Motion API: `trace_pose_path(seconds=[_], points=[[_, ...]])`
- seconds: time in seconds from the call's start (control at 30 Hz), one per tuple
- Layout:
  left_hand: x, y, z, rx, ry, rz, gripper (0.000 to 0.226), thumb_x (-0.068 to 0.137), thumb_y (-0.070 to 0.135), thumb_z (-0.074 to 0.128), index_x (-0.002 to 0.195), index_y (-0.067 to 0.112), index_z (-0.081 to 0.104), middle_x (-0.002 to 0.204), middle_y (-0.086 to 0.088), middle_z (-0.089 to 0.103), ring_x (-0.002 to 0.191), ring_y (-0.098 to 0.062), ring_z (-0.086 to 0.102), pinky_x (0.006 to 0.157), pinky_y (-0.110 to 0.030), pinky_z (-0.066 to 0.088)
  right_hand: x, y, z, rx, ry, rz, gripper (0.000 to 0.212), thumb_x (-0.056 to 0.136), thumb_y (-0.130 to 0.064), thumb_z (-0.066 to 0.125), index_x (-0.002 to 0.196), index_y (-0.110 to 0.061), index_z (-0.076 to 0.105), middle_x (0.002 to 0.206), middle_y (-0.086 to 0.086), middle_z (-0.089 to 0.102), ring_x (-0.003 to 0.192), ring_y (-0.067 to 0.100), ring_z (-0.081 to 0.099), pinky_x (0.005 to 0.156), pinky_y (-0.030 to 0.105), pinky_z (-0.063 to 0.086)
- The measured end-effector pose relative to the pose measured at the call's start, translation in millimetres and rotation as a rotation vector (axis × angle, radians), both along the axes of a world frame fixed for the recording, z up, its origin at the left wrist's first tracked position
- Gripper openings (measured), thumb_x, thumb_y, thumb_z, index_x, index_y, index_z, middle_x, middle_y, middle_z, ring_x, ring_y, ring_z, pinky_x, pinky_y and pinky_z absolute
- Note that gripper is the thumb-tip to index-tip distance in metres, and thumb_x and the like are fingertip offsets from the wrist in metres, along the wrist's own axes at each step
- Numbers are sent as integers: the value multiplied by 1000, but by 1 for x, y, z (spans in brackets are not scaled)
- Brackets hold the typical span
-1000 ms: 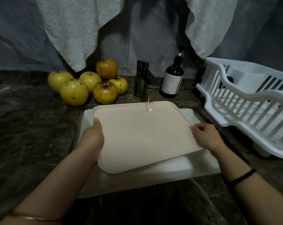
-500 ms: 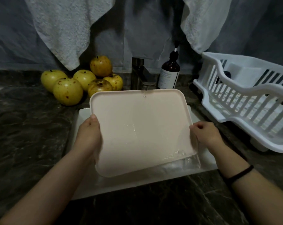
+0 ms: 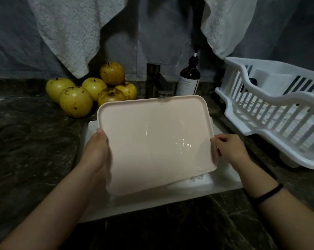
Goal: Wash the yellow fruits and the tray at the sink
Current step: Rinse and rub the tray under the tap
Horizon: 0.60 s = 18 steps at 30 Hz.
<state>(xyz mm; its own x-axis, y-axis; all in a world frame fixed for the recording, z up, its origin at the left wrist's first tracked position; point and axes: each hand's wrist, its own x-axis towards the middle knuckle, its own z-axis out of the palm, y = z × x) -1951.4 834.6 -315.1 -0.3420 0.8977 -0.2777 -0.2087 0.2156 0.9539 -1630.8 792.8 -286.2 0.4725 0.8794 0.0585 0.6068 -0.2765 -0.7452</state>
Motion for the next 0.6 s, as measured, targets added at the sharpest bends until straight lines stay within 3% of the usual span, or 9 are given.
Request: trace_pose_path(seconds=[0.1,0.2,0.3,0.37,0.47,0.6], points=[[7,-8,11,37,-30,-23,65,82,63,37,135,27,49,130,-1,58,112,-27,58,103,-50,41,0,-1,0,5,-9,-1,20,89,-19,59,78,-9,72,67,9,65,73,30,61,79,47,54],[12,-16,24,65,0,32,37,100,40,40,131,25,52,119,2,58,104,-21,57,97,-35,43,0,-2,1,38,-34,-13,22,88,-19,59,69,-15,70,59,5,61,69,28,60,75,42,51],[11,-25,29,108,60,65,37,101,30,44,127,7,58,108,-1,57,97,-19,56,89,-27,42,-2,-3,2,53,0,-39,24,86,-18,61,63,-23,67,62,6,65,71,30,64,77,44,54],[10,-27,30,124,96,70,36,100,29,46,123,6,61,103,-3,57,93,-19,55,86,-26,41,-3,-3,2,55,16,-54,27,85,-18,62,60,-27,66,65,6,68,73,31,66,79,46,55],[7,-26,28,114,176,71,29,99,31,46,113,14,65,104,-5,61,93,-22,58,91,-31,44,-4,-4,3,58,23,-70,28,84,-19,63,58,-28,65,65,6,68,73,31,66,80,49,55],[4,-25,26,131,273,85,40,86,48,48,97,17,70,106,-14,69,98,-32,63,97,-49,48,-6,-5,4,35,28,-82,28,84,-18,62,57,-26,65,58,6,66,69,30,66,78,48,56]])
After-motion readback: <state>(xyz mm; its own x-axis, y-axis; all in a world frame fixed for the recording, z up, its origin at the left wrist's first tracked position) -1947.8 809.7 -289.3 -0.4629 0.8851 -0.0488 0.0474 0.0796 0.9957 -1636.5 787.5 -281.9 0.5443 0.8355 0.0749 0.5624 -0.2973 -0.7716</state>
